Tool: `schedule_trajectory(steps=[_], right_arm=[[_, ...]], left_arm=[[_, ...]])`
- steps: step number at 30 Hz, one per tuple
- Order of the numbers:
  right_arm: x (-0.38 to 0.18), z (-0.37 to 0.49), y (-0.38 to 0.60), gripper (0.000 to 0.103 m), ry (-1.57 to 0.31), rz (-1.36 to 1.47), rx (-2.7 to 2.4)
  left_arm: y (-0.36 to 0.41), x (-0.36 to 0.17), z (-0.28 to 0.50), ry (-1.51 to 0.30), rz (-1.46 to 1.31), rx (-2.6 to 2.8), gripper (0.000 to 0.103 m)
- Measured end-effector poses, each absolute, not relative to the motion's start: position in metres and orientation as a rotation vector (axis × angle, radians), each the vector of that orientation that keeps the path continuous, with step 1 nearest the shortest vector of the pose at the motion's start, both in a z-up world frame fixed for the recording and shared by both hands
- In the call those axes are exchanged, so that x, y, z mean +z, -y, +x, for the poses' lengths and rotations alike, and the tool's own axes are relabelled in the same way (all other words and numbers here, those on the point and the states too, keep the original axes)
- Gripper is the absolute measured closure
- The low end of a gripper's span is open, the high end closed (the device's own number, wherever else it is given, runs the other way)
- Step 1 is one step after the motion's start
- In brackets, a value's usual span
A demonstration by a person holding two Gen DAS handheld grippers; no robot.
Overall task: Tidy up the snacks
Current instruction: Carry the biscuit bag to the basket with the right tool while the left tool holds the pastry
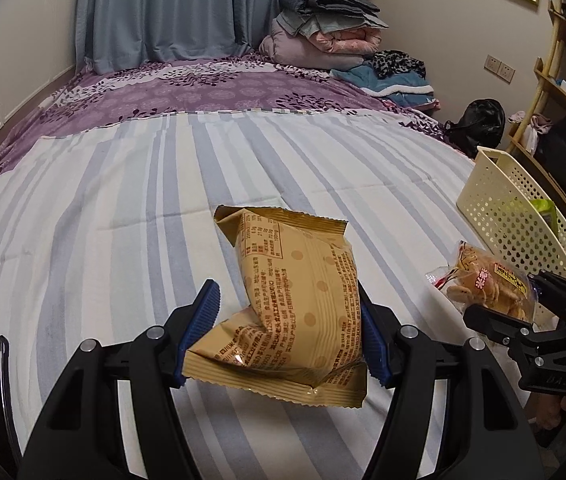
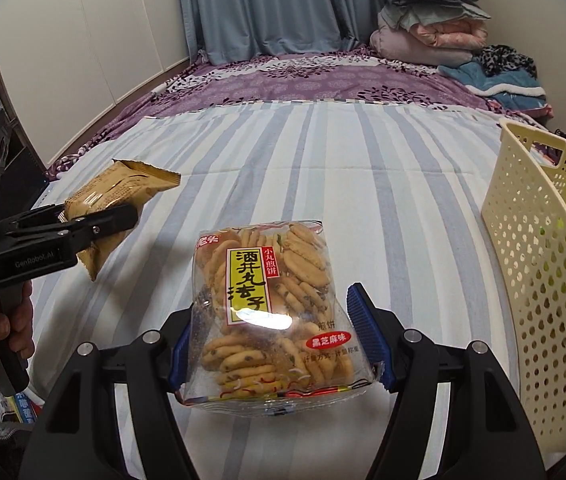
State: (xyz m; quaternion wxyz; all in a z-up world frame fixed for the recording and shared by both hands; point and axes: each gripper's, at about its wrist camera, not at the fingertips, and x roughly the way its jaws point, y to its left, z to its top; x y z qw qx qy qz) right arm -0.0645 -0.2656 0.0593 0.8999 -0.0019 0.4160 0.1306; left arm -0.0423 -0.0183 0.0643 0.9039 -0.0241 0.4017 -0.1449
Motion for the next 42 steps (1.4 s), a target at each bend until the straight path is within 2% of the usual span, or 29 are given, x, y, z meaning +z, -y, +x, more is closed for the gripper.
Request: schedule_trajectory(steps=[14, 42], right_arm=[[0.065, -0.095, 0.281, 0.036, -0.833, 0.021, 0.272], [0.089, -0.117, 0.318, 0.036, -0.731, 0.093, 0.243]], left_arm=[[0.053, 0.075, -0.072, -0.804, 0.024, -0.35, 0.037], [0.108, 0.08, -0.075, -0.802, 0.123, -0.432, 0.037]])
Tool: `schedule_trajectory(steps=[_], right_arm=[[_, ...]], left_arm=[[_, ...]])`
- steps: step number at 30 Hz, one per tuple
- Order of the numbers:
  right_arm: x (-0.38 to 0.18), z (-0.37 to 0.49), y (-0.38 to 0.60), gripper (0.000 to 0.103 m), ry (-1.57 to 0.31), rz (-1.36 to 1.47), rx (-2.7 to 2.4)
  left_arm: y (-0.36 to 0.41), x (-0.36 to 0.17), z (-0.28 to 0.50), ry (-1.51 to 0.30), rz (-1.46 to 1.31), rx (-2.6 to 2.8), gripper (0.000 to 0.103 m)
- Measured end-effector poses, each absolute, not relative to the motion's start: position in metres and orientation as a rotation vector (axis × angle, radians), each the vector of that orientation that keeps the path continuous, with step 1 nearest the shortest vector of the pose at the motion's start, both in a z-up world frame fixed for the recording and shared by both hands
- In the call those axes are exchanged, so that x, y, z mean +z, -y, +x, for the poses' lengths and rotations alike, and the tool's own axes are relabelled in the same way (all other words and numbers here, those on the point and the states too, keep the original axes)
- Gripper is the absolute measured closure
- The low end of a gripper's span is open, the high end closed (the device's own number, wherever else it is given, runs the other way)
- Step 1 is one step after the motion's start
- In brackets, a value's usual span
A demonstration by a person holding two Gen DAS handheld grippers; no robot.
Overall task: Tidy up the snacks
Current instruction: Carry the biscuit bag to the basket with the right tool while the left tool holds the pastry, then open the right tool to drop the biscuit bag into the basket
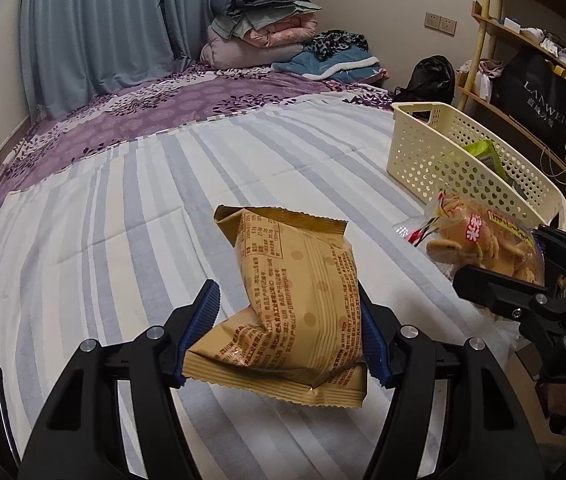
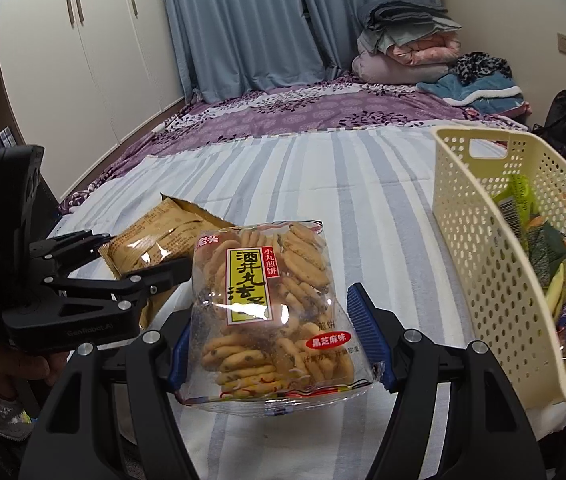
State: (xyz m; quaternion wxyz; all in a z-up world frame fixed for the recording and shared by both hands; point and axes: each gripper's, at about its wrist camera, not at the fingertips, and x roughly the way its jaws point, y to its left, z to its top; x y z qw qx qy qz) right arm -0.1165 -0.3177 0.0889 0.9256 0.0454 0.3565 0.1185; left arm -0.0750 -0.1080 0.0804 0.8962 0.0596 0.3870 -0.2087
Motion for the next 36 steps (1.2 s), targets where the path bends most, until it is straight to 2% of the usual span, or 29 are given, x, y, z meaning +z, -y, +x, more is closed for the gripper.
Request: schedule_trajectory(steps=[22, 36], right_arm=[[0.135, -0.127, 0.414, 0.035, -0.575, 0.186, -0.005], [0.126, -0.124, 0.495, 0.035, -0.586, 0.267, -0.267]], left_arm=[[0.147, 0.091, -0.076, -0.787, 0.161, -0.508, 0.037], [0.164, 0.093, -0.073, -0.79, 0.174, -0.548, 0.037]])
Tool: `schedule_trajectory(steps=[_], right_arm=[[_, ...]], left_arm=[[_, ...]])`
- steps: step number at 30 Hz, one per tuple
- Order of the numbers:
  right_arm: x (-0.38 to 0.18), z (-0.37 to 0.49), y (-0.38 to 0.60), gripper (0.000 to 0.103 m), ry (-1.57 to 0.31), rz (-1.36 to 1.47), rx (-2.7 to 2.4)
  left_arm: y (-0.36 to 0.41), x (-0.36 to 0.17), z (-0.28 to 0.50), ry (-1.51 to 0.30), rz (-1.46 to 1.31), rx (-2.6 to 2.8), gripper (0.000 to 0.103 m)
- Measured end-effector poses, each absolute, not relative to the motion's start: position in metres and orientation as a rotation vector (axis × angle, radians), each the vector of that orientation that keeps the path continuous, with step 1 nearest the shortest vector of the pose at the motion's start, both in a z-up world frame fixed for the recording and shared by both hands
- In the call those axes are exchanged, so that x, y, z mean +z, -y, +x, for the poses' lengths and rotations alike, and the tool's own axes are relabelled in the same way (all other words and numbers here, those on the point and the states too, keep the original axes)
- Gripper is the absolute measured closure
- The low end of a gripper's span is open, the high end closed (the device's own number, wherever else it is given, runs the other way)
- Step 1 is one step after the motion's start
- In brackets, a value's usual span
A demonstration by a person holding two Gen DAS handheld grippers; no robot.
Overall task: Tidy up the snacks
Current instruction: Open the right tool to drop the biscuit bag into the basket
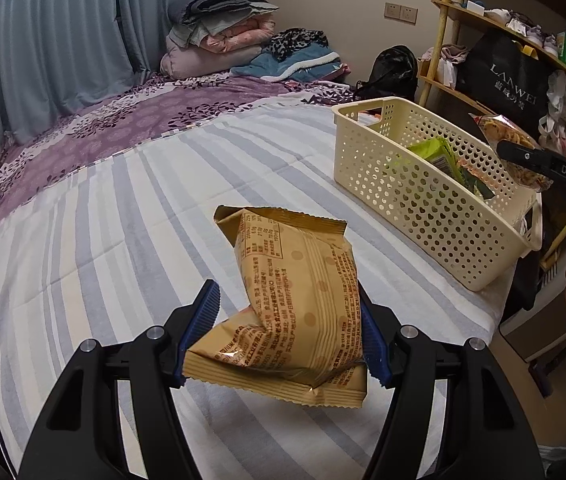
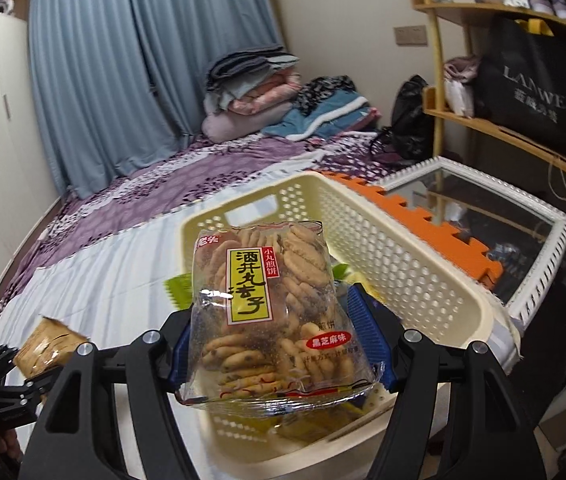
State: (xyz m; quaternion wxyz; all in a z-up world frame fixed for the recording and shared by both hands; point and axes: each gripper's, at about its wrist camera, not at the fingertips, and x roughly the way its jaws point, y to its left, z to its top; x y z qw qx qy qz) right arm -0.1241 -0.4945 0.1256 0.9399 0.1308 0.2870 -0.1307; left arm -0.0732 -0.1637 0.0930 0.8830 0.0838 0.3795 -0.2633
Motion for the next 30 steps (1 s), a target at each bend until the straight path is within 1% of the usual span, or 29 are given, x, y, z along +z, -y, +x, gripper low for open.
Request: schedule_trajectory(steps=[8, 16, 30], right_arm=[[0.113, -0.107, 0.508, 0.035, -0.628, 0.25, -0.309], [0.101, -0.09, 0.509, 0.035, -0.719, 0.218, -0.343], [0.095, -0.079, 0.506, 0.035, -0.769, 0.176, -0.35]], left_arm=[[0.169, 0.095, -0.072, -0.791, 0.176, -0.554, 0.037], [0.174, 0.095, -0.066, -0.798, 0.175, -0.565, 0.037], [0.186, 0.1, -0.061, -0.788, 0.178, -0.587, 0.037]])
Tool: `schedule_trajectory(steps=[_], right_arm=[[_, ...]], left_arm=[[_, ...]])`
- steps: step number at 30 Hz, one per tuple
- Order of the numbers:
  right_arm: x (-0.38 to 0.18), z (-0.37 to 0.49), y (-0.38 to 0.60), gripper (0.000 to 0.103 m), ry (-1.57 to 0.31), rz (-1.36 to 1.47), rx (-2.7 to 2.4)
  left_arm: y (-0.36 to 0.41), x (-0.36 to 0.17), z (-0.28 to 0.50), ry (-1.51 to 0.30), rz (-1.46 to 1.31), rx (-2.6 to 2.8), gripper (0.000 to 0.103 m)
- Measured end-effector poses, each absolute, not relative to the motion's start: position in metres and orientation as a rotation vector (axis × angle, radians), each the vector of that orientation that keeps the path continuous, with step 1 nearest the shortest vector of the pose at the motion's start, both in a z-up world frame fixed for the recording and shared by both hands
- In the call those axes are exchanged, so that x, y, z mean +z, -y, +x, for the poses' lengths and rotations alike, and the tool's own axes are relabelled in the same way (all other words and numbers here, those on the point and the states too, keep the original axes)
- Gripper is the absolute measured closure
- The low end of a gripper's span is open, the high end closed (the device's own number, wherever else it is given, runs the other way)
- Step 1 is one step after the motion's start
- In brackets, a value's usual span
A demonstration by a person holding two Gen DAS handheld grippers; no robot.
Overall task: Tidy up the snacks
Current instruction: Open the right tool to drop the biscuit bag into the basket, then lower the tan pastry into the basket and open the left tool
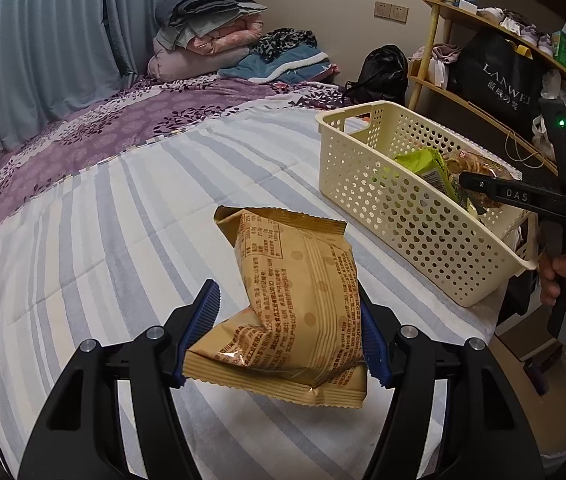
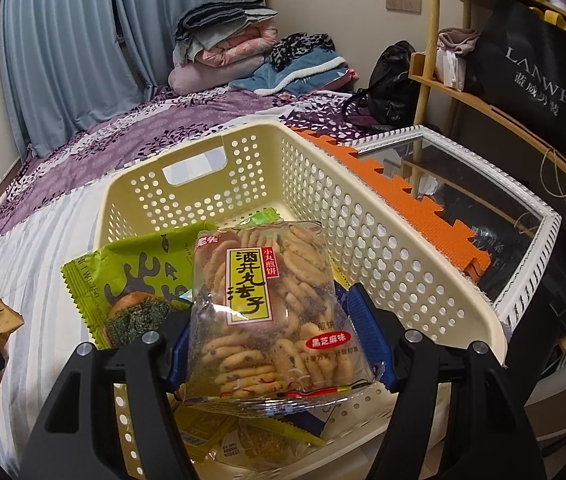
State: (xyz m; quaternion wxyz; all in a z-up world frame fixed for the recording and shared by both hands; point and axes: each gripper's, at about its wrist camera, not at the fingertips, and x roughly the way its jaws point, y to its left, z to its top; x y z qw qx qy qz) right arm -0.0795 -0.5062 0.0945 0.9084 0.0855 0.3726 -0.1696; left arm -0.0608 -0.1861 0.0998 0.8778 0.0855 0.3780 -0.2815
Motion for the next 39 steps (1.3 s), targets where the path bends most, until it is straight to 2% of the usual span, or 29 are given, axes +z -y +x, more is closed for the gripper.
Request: schedule_trajectory(steps=[3, 5, 6, 39], right_arm=[[0.097, -0.078, 0.504, 0.033, -0.776, 0.165, -0.352], [0.1, -0.079, 0.505, 0.022, -0.762, 0.169, -0.356], [0.101, -0.081, 0.507, 0.021, -0.754, 0.171, -0.361], [0.108, -0.091, 0.52, 0.021, -0.691, 0.272, -0.26]], left_arm=[[0.191, 0.103, -0.06, -0.786, 0.173, -0.599, 0.037], [0.194, 0.106, -0.059, -0.783, 0.171, -0.607, 0.037], [0.196, 0.107, -0.059, -0.779, 0.173, -0.61, 0.037], [0.247, 0.149, -0.058, -0.699, 0.219, -0.723, 0.037]])
